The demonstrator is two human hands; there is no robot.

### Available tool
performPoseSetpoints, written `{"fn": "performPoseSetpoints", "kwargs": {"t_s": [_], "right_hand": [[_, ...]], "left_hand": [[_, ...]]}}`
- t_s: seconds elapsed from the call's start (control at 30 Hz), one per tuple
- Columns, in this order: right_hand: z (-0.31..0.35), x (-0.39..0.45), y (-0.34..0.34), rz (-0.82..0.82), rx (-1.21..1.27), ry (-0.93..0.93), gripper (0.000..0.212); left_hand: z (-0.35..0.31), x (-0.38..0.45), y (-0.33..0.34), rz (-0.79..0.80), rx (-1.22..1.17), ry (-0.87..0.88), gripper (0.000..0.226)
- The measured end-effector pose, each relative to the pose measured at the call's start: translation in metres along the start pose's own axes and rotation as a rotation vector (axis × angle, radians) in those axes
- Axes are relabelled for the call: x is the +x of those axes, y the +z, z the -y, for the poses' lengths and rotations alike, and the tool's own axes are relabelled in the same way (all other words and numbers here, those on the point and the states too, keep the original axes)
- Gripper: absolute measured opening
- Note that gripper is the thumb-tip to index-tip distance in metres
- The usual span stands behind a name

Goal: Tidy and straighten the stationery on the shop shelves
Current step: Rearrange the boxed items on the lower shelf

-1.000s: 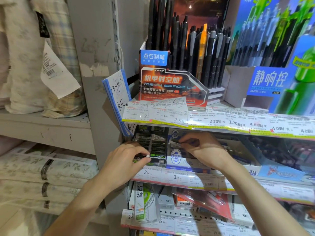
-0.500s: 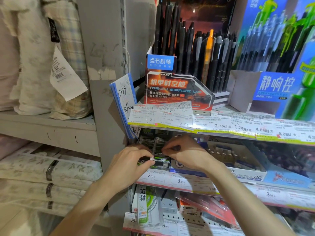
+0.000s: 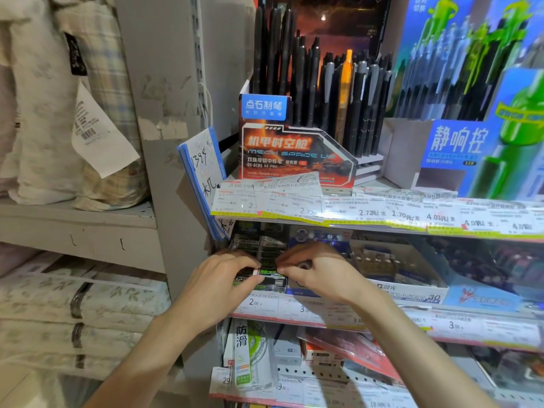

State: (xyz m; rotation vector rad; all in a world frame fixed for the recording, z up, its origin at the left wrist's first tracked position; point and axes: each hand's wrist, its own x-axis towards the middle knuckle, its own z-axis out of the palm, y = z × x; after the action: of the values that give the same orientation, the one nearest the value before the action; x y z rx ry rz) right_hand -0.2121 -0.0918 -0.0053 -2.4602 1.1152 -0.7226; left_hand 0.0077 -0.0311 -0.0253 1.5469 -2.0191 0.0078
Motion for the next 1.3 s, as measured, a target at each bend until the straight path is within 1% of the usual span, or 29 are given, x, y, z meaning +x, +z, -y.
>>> {"fn": "performPoseSetpoints", "kwargs": {"t_s": [0.13, 0.23, 0.3, 0.47, 0.6, 0.93, 1.07, 1.13, 1.23, 1.3], "right_hand": [[0.002, -0.006, 0.000, -0.006, -0.011, -0.005, 0.021], [-0.002, -0.013, -0.011, -0.137, 0.025, 0.052, 0.017], [-0.011, -0.017, -0.021, -0.188, -0.012, 0.125, 0.017], [-0.029, -0.017, -0.037, -0.113, -0.251, 0.256, 0.024], [-0.033, -0.010, -0.031, -0.056, -0.314, 0.237, 0.027], [-0.036, -0.008, -0.028, -0.056, -0.259, 0.245, 0.023], [-0.032, -0.009, -0.028, -0.154, -0.161, 0.217, 0.019], [-0.028, -0.005, -0.027, -0.192, -0.077, 0.216, 0.017], [-0.016, 0.005, -0.023, -0.146, 0.011, 0.218, 0.016], [-0.005, 0.014, -0.019, -0.077, -0.008, 0.204, 0.018]], "left_hand": [[-0.003, 0.004, 0.001, 0.010, 0.007, 0.010, 0.039], [-0.004, 0.007, 0.000, 0.022, -0.014, 0.011, 0.037], [-0.005, 0.009, 0.000, 0.017, -0.026, 0.011, 0.036], [-0.005, 0.010, 0.001, 0.024, -0.040, 0.009, 0.036], [-0.003, 0.010, 0.001, 0.025, -0.069, -0.001, 0.036], [-0.002, 0.009, 0.002, 0.013, -0.096, 0.006, 0.033], [-0.002, 0.008, 0.002, 0.013, -0.096, 0.004, 0.041], [-0.003, 0.008, 0.002, 0.012, -0.092, 0.000, 0.038], [-0.003, 0.006, 0.003, 0.002, -0.085, 0.003, 0.035], [-0.003, 0.005, 0.003, 0.000, -0.080, 0.000, 0.035]]}}
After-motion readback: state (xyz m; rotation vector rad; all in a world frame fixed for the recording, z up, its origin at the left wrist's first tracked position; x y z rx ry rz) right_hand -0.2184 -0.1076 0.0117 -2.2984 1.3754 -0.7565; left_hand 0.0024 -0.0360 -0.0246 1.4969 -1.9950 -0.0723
